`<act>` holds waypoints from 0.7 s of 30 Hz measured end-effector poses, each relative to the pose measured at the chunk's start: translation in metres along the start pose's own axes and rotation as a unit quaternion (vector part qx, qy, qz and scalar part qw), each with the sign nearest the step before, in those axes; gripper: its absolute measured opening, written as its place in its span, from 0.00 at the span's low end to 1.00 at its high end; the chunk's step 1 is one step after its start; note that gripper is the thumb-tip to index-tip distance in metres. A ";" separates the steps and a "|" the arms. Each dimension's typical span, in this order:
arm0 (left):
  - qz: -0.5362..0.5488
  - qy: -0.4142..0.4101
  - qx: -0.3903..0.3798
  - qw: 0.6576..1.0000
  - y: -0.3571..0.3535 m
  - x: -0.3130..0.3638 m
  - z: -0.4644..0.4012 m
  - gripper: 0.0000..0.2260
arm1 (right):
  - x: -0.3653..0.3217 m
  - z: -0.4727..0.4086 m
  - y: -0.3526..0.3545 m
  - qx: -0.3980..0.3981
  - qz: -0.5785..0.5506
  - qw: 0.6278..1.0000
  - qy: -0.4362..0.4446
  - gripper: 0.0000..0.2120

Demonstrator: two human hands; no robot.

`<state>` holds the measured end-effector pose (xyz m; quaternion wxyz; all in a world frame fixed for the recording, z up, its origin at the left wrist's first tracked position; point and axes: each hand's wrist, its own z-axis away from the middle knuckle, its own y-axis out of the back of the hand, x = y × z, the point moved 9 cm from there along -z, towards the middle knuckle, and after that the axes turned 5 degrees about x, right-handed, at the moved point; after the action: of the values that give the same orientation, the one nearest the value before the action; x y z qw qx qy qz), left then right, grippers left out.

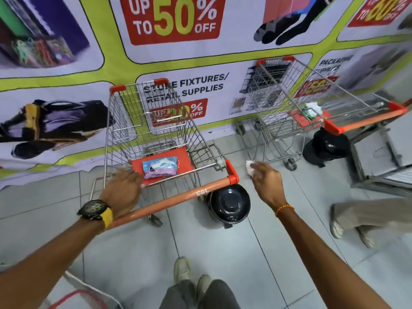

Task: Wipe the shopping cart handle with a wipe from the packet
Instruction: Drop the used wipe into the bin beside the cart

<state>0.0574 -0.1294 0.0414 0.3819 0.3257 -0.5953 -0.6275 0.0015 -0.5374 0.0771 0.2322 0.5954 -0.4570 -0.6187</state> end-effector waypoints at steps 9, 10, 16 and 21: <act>0.082 -0.135 0.003 0.987 0.018 0.161 -0.087 0.20 | 0.046 0.031 0.014 -0.070 0.117 0.985 -0.102 0.23; 0.078 -0.145 -0.003 0.986 0.017 0.171 -0.092 0.21 | 0.053 0.037 0.016 -0.066 0.121 0.984 -0.111 0.21; 0.106 -0.150 0.006 0.983 0.014 0.203 -0.107 0.21 | 0.101 0.059 0.017 -0.047 -0.023 0.977 -0.208 0.08; 0.118 -0.127 -0.034 0.984 -0.008 0.209 -0.116 0.28 | 0.137 0.072 0.008 -0.032 -0.135 0.931 -0.339 0.16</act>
<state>0.0529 -0.3683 0.0336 0.3851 0.1573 -0.6517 -0.6342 -0.0938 -0.6344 0.0023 -0.0034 0.3984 -0.4044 -0.8233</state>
